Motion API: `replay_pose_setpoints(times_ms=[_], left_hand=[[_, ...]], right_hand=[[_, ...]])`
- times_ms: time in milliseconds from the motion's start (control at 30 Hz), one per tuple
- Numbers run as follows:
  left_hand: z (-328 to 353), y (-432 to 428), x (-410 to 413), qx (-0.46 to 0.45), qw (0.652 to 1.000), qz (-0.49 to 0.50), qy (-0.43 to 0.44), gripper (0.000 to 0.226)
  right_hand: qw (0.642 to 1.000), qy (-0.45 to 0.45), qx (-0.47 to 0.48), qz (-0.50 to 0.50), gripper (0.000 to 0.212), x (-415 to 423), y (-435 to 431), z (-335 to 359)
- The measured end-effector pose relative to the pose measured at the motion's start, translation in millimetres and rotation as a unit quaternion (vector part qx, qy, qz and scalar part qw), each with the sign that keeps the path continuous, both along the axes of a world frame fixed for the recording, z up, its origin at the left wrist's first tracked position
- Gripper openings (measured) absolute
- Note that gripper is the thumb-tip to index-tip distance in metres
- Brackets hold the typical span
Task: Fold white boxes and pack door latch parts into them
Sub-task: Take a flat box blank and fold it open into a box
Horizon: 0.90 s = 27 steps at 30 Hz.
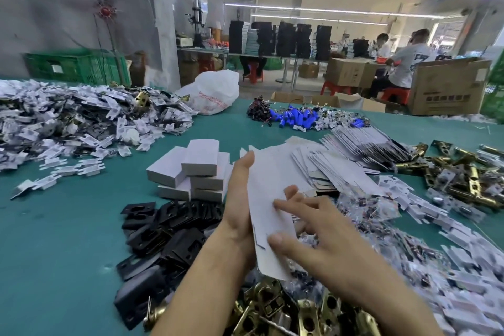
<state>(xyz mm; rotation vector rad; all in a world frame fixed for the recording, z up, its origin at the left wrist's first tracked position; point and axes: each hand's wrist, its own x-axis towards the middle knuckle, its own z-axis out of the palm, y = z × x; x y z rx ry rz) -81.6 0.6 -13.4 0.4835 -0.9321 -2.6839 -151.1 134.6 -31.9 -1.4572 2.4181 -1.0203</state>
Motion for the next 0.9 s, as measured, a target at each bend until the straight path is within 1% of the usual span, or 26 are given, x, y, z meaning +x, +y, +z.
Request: replay_pose_setpoints(times_ms=[33,100,200,267,333,400,533,567,600,667,700,733,800,833,900], left_hand=[[0,0,0,-0.003,1.0,0.006,-0.001,0.08],[-2,-1,1,-0.018,1.0,0.013,0.011,0.077],[-8,0,1,-0.03,0.999,-0.014,0.038,0.076],[-13,3,0,-0.028,0.998,-0.035,0.053,0.077],[-17,6,-1,-0.026,0.998,-0.034,0.044,0.076],[-18,9,-1,-0.036,0.998,-0.031,0.038,0.076],[-8,7,0,-0.058,0.997,-0.042,0.004,0.072],[-8,5,-1,-0.069,0.997,-0.03,-0.003,0.068],[-7,5,-2,-0.085,0.996,-0.005,-0.014,0.069],[-8,5,-5,-0.121,0.99,0.067,-0.028,0.097],[-10,5,-6,-0.133,0.985,0.105,-0.019,0.105],[-12,5,-8,-0.15,0.978,0.148,-0.012,0.105],[-14,2,-9,-0.193,0.956,0.22,-0.004,0.097],[-16,1,-8,-0.221,0.944,0.246,-0.003,0.09],[-20,-3,-5,-0.32,0.905,0.28,-0.019,0.08]], right_hand=[[1.0,0.01,-0.006,0.02,0.077,0,1,1],[0.998,0.027,-0.031,0.041,0.076,0,4,4],[0.99,0.095,-0.073,0.077,0.06,3,5,9],[0.984,0.12,-0.088,0.102,0.061,7,4,10],[0.983,0.13,-0.079,0.106,0.067,8,3,10],[0.982,0.142,-0.072,0.104,0.069,7,4,10],[0.976,0.158,-0.107,0.108,0.066,11,-1,9],[0.973,0.156,-0.129,0.107,0.066,10,-1,9],[0.971,0.152,-0.149,0.105,0.067,9,0,9],[0.97,0.142,-0.176,0.087,0.071,5,3,10],[0.97,0.144,-0.185,0.07,0.073,4,4,10],[0.969,0.149,-0.191,0.052,0.077,2,4,9],[0.978,0.13,-0.158,0.041,0.086,-1,5,11],[0.985,0.115,-0.116,0.054,0.088,-3,8,14],[0.991,0.114,-0.015,0.075,0.082,-10,18,17]])
